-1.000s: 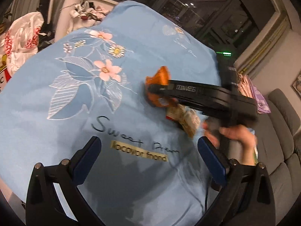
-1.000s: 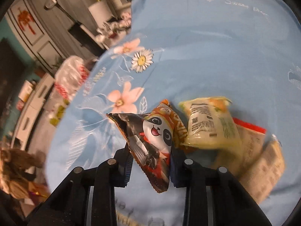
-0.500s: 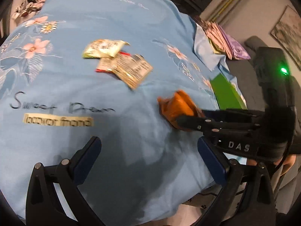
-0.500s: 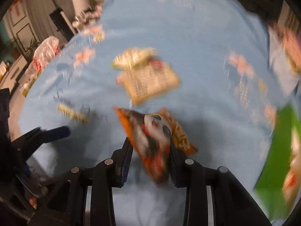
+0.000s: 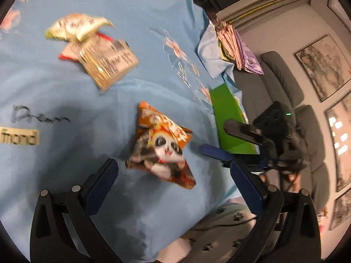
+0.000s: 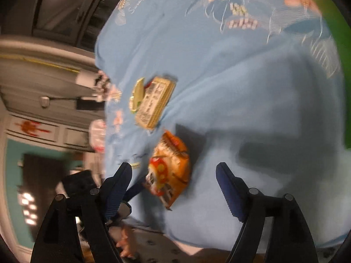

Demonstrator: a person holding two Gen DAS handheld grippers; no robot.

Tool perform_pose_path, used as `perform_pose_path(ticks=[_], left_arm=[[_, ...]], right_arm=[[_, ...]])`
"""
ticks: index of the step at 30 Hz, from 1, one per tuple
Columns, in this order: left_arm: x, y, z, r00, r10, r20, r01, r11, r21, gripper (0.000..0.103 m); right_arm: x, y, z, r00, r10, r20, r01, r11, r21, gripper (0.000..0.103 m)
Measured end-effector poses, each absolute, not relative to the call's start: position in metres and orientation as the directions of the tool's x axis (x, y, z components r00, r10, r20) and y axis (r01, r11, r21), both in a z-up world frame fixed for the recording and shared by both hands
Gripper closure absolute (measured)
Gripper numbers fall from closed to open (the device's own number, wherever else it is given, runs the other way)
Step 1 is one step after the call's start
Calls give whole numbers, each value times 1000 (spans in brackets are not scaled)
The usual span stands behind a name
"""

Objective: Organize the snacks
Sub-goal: 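Close the left gripper on the panda bag beside the right gripper and carry it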

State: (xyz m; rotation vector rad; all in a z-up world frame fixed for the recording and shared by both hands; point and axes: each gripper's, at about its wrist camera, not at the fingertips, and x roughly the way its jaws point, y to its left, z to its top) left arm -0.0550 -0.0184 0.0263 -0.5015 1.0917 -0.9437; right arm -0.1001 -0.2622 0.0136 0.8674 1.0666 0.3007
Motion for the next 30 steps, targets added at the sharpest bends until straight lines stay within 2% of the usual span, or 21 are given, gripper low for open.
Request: perform_pose_path(ticks=[4,9,12,14,15,17,18,19,21,23,30], left_arm=[[-52,-20,23,117,-875,-470,355,479,-803,1],[-40,-14,21,90,-920,-381,284,390,-876,3],[-39,-15,21,86,-909,-408,280,415,-865,12],[-38,-15,21,98,-888,-449,282,458,-843,29],[-39,-13,20,110,-875,-471,280,482,-830,33],[-39,-11,17,116,-862,-494,286,505,-814,54],[-39,-10,15,123,-845,-521,282,533,-798,58],[-39,-10,14,126,-842,-524,283,537,-795,58],[-40,-7,15,138,-841,-523,295,539,-789,59],[-41,-3,19,152,-850,-504,310,525,-793,61],[-49,1,50,202,-874,-443,387,486,-783,64]], right_arm=[[-86,-263,-9,462,630,-624,219,601,769,24],[-77,-261,-20,460,697,-550,196,525,829,24],[-74,-258,-17,466,708,-531,157,524,837,24],[-72,-256,-20,468,691,-550,172,540,824,26],[-72,-255,-19,473,685,-554,167,548,820,31],[-73,-250,-16,470,672,-572,140,583,800,43],[-72,-247,-17,462,660,-593,133,609,782,60],[-71,-242,-19,449,641,-622,128,643,755,67],[-73,-237,-20,485,632,-604,116,639,761,70],[-76,-239,-18,508,622,-596,121,634,764,82],[-94,-241,12,593,617,-517,23,629,777,82]])
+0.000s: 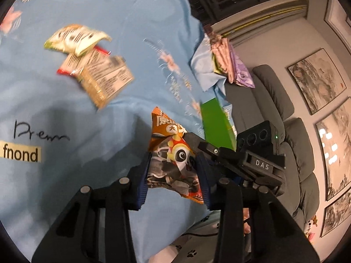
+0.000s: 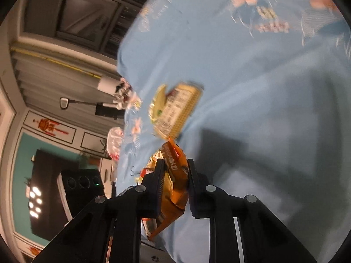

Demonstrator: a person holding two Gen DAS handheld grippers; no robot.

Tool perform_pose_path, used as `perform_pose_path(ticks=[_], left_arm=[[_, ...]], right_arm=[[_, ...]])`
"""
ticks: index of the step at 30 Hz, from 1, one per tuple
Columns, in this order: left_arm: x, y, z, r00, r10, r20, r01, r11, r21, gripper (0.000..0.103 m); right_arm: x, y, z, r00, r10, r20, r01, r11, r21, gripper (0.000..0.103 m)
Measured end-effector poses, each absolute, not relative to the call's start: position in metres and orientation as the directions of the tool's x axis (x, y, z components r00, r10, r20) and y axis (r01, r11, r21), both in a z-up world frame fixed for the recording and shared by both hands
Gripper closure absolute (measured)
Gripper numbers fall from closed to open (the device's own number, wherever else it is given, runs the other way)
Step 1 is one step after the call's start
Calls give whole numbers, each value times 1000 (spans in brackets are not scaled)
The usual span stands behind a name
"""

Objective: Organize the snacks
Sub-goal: 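Close the left gripper on the panda bag beside the right gripper and carry it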

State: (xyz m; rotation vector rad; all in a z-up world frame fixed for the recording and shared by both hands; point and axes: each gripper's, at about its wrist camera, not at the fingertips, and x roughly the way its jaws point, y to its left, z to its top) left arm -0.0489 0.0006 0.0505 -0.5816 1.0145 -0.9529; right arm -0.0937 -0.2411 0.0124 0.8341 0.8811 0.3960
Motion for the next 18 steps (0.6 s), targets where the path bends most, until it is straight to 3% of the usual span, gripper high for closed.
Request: perform_pose_path(ticks=[6,18], left_arm=[[-56,-32,82,203,-874,-442,477,483,-735,65],[-58,-158,119,56,-894,-444,618,380,-688,64]], right_arm=[[-109,-260,36,645,615,-454,-4,597,802,82],[-156,-337,80,793,451,-411,38,636,771,82]])
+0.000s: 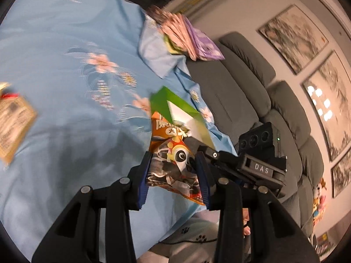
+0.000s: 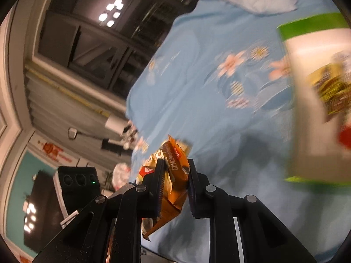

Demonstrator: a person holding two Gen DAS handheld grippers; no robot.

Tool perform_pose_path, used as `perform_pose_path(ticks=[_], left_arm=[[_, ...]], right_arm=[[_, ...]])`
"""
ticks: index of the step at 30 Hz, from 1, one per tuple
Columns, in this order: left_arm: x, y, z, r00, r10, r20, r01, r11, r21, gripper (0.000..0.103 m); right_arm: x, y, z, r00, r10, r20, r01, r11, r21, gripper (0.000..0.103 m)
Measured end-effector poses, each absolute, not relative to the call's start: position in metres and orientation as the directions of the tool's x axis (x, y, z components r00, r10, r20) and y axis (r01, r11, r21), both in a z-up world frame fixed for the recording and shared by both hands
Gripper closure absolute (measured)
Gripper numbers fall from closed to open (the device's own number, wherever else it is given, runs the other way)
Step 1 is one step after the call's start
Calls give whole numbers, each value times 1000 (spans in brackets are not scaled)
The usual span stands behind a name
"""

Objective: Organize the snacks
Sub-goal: 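Close the left gripper on the panda bag beside the right gripper and carry it, then release the panda bag into the green-rimmed box from both grippers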

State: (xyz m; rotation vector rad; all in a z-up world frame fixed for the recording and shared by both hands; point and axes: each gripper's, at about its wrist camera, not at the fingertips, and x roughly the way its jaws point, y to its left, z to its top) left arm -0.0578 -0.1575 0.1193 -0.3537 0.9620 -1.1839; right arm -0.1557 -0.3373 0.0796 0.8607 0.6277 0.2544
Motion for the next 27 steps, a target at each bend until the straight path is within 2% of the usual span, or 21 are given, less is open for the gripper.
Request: perform_pose_path(ticks=[8,12,17,21,22,24,26,27], left_arm=[[-46,-277,137,-98,-888,-450,684,268,-678,65],[-38,-329,128,-157,-867,-472,683,250,-687,68],[-33,-382,115,-114,-825,-554,739,302,-602,68],[-27,-402,96,-110,-797,-593,740,333,-584,67],[-23,-406,92,-88,-792,-605,735,358,-576,70],[-12,-413,87,-38,-776,-629,713,420,-561,64],[-3,-416,89,9,-777,-630,698,455,-552,44],[-1,-415,91,36,-776,-630,698,470,-540,39]], right_arm=[[-190,-435,105,867,258,-426,179,636,751,82],[-205,-478,103,882,166,-441,256,616,745,82],[-217,-508,91,869,82,-488,343,611,713,82],[-216,-529,76,834,41,-550,426,585,690,82],[-215,-532,73,828,41,-559,437,579,689,82],[-213,-537,67,821,39,-570,449,572,686,82],[-214,-538,67,813,9,-583,473,574,668,82],[-213,-539,67,805,-14,-593,488,583,650,82]])
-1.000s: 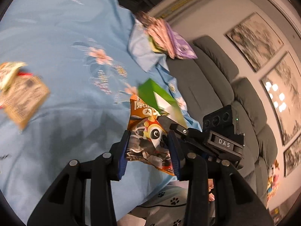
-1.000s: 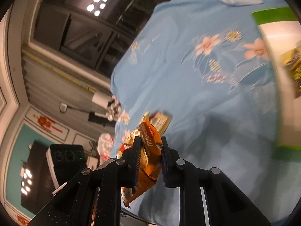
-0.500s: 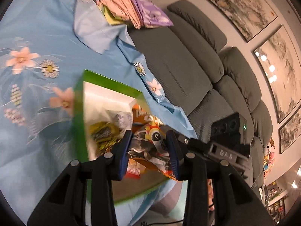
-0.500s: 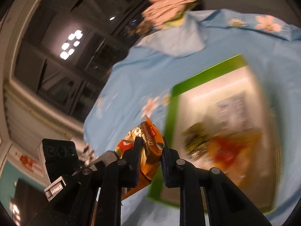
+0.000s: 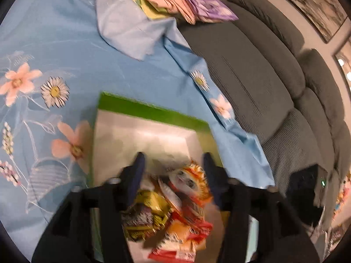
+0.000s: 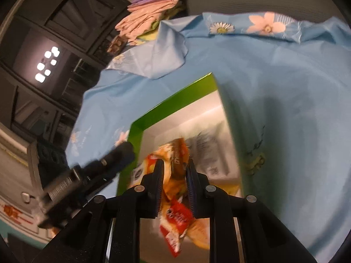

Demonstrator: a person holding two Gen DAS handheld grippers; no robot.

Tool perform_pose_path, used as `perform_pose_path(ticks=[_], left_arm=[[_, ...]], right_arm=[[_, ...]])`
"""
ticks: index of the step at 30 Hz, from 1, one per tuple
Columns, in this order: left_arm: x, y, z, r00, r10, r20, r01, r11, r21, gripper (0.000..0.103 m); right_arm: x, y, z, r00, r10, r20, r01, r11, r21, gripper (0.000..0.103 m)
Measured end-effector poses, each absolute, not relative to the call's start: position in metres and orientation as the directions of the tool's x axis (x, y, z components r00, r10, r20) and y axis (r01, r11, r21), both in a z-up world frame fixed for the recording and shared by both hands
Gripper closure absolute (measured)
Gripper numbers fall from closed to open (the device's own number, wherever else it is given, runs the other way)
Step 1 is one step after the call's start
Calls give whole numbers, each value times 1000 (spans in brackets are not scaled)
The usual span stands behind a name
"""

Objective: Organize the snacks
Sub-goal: 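Release the panda bag into the green-rimmed box from both grippers, then grasp the yellow cracker pack with the right gripper while the left gripper grasps it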

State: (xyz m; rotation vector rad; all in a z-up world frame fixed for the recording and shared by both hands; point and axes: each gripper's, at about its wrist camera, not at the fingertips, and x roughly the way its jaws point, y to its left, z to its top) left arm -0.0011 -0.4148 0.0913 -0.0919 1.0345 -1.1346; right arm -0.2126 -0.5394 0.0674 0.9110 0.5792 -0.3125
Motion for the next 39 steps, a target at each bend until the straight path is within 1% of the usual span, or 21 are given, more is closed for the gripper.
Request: perform_pose_path(ticks=[2,4,5,6,7,8,10,14,20,23,25,27,30,34,37,39], left_arm=[[-2,-406,99,86,-783,-616,699,488,-523,12],[-5,-392,108,133,-802,-583,705,490,-513,1],[-6,-384,113,161,-804,-572,712,496,-497,1],[-8,-377,117,193,-796,-574,722,512,-466,1],[-10,-369,121,222,-782,-583,732,529,-430,1],[-12,-361,124,252,-762,-596,745,546,-383,1],[-19,-341,129,291,-733,-615,779,555,-292,0],[-28,-287,137,356,-731,-583,801,560,-213,0],[-34,-179,147,462,-705,-539,749,635,-189,0],[-36,-115,139,557,-643,-525,668,723,-177,0],[-36,-73,126,631,-568,-528,589,794,-150,0],[-35,-44,113,670,-508,-542,533,837,-125,0],[-28,-8,90,676,-453,-581,462,875,-144,0],[-21,28,66,638,-474,-607,415,875,-247,0],[-15,38,56,625,-454,-635,399,885,-240,0],[-5,34,50,633,-449,-631,394,888,-236,0]], right_arm=[[-213,-539,70,794,-44,-606,511,588,627,80],[-215,-537,75,781,-49,-622,525,591,613,64],[-215,-535,78,777,-50,-628,528,594,607,45],[-216,-531,83,777,-53,-628,527,600,602,23],[-217,-527,87,783,-59,-619,523,602,603,11],[-219,-522,92,795,-70,-602,516,600,611,8],[-219,-506,104,830,-59,-554,467,617,634,6],[-202,-472,122,841,18,-540,394,664,635,3],[-151,-396,137,830,181,-527,252,721,645,1],[-119,-358,136,798,273,-537,186,737,650,1],[-90,-327,126,756,344,-556,147,738,658,1],[-67,-300,115,721,396,-568,129,730,672,1],[-31,-260,88,648,471,-598,108,721,685,1],[4,-226,35,547,536,-643,176,678,714,1],[20,-217,-4,515,544,-662,277,626,729,1],[24,-216,-7,568,529,-631,262,611,748,0]])
